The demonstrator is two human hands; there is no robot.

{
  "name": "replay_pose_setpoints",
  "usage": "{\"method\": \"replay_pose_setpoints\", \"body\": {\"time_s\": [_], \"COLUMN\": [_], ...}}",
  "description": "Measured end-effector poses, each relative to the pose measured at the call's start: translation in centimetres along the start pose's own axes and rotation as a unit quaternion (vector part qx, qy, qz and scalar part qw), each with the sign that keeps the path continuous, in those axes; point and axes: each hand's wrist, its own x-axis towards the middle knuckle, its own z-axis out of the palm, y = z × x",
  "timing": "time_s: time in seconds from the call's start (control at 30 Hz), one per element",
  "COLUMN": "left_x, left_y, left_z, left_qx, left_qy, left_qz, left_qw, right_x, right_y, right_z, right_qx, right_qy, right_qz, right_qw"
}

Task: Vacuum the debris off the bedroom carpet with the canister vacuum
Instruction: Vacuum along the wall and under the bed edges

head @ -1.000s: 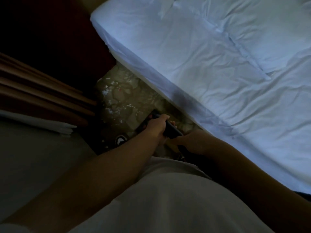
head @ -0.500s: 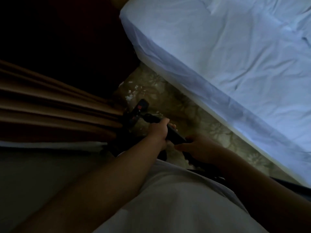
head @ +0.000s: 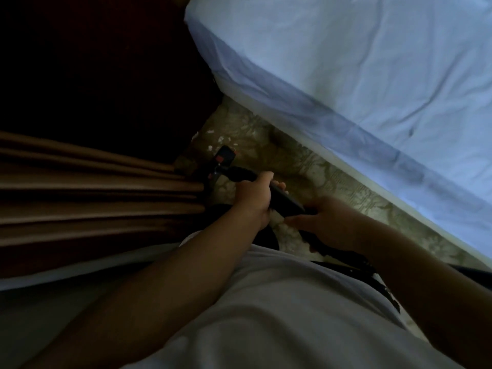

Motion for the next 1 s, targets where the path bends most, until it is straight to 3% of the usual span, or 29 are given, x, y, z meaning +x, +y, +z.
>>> {"method": "replay_pose_setpoints", "body": {"time_s": [0.2, 0.4, 0.77, 1.0], "left_x": [-0.7, 2.1, -3.1, -9.9], "left_y": [1.8, 1.5, -8.9, -18.3], "left_z": [2.0, 3.6, 8.8, 15.6], "left_qx": [0.02, 0.069, 0.149, 0.102], "left_qy": [0.005, 0.049, 0.024, -0.008], "left_qz": [0.045, 0.029, -0.051, -0.08], "left_qw": [0.999, 0.996, 0.987, 0.992], "right_x": [-0.1, 4.1, -4.0, -12.4], "right_y": [-0.3, 1.1, 12.5, 21.8], "right_z": [-2.2, -1.4, -0.9, -5.3], "right_qx": [-0.003, 0.009, 0.115, 0.093], "right_qy": [0.007, 0.012, -0.012, -0.027], "right_qz": [-0.016, 0.001, 0.089, 0.105], "right_qw": [1.0, 1.0, 0.989, 0.99]}}
